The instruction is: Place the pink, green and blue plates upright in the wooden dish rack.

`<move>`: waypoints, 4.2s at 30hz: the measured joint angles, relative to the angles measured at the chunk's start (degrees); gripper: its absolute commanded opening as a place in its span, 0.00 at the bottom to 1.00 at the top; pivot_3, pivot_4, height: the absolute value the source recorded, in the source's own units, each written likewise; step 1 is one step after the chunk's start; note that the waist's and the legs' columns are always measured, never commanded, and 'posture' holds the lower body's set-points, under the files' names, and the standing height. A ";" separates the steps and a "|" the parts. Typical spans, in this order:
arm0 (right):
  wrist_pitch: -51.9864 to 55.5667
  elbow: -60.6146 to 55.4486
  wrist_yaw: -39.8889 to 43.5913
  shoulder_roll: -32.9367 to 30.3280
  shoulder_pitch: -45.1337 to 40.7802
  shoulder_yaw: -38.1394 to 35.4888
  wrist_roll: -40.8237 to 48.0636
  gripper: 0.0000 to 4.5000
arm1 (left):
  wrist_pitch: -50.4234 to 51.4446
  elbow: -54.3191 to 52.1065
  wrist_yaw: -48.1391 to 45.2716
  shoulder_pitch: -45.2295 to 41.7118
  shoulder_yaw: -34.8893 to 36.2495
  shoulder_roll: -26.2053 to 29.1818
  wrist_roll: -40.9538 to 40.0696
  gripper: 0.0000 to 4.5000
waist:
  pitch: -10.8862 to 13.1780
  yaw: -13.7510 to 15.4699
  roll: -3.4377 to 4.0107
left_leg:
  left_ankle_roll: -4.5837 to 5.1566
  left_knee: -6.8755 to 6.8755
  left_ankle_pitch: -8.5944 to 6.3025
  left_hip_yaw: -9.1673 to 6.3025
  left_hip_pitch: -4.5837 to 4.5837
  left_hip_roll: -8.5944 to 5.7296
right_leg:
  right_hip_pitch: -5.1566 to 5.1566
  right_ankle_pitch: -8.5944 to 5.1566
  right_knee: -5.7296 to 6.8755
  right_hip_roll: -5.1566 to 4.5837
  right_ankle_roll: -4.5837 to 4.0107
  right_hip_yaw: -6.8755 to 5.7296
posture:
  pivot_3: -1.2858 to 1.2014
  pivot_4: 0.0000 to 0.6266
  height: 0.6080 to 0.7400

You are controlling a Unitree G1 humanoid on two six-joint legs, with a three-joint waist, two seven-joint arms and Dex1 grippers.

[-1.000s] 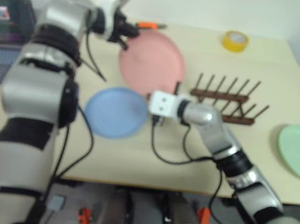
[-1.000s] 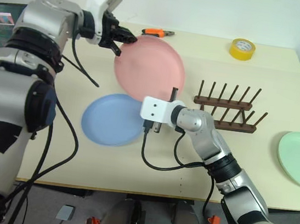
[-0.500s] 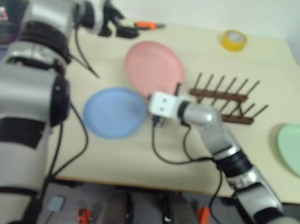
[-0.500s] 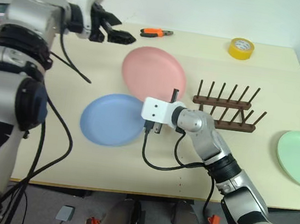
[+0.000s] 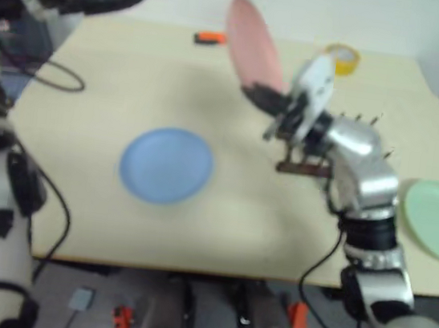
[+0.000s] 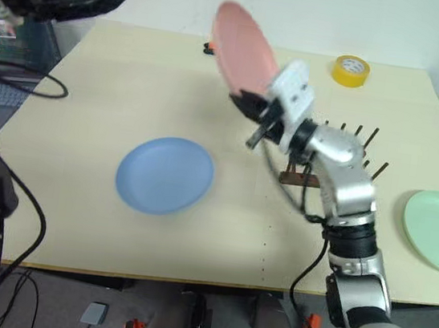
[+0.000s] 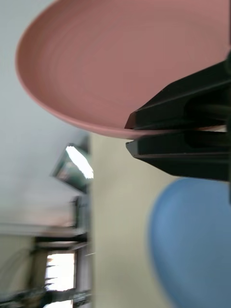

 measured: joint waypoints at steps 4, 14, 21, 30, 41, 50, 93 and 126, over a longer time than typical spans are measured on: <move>13.43 2.16 -2.53 -4.67 -7.63 -15.03 18.34 0.00 | 4.62 -13.96 1.74 12.34 4.65 -1.37 -8.28 0.91 | 0.00 0.56 0.00 | 0.12 0.00 0.09 0.04 0.02 -0.07 | 0.06 0.07 -0.04 -0.16 0.01 0.00 | 0.52 0.24 1.00; 32.20 19.88 -2.04 -25.25 -12.19 -34.24 38.36 0.00 | 8.53 -24.05 8.61 22.07 5.58 -4.96 -14.81 0.91 | -0.23 1.14 -0.34 | 0.21 -0.16 0.14 0.16 0.08 -0.15 | 0.12 0.08 -0.21 -0.16 -0.01 0.11 | 0.52 0.24 1.00; 37.22 24.78 0.39 -30.97 -7.74 -36.07 41.16 0.00 | 8.50 -23.91 9.81 21.97 2.57 -5.83 -14.89 0.91 | -0.24 0.48 -0.31 | 0.22 -0.21 0.14 0.22 0.18 -0.16 | 0.12 -0.04 -0.20 -0.03 0.19 0.21 | 0.52 0.24 1.00; 38.52 25.55 -1.38 -30.95 -4.51 -36.21 41.25 0.00 | 8.43 -23.45 10.36 21.90 1.34 -5.86 -14.91 0.91 | -0.25 0.41 -0.28 | 0.23 -0.21 0.15 0.24 0.17 -0.13 | 0.13 -0.03 -0.26 -0.06 0.24 0.26 | 0.52 0.24 1.00; 34.15 29.74 1.92 -32.05 1.63 -36.13 39.19 0.00 | 8.88 -23.75 10.54 22.33 1.22 -5.59 -14.90 0.91 | -0.25 0.54 -0.28 | 0.23 -0.23 0.15 0.25 0.16 -0.15 | 0.14 -0.03 -0.32 -0.06 0.27 0.25 | 0.52 0.24 1.00; 32.09 34.99 8.13 -36.28 1.62 -33.92 36.43 0.00 | 9.62 -23.91 10.75 23.17 1.23 -5.24 -14.91 0.91 | -0.25 0.46 -0.28 | 0.23 -0.23 0.15 0.25 0.17 -0.16 | 0.14 -0.03 -0.32 -0.03 0.27 0.25 | 0.52 0.24 1.00; 27.58 38.51 17.88 -36.54 1.55 -23.02 25.18 0.00 | 9.90 -25.73 12.97 25.30 1.22 -4.78 -16.06 0.91 | -0.25 0.50 -0.28 | 0.23 -0.26 0.15 0.26 0.16 -0.16 | 0.14 -0.03 -0.40 -0.04 0.28 0.25 | 0.52 0.24 1.00; 27.38 40.01 18.24 -34.66 1.53 -24.23 23.49 0.00 | 9.89 -25.87 12.99 25.85 0.70 -3.85 -15.92 0.91 | -0.26 0.41 -0.27 | 0.23 -0.23 0.15 0.26 0.21 -0.15 | 0.17 0.02 -0.38 -0.03 0.30 0.26 | 0.52 0.24 1.00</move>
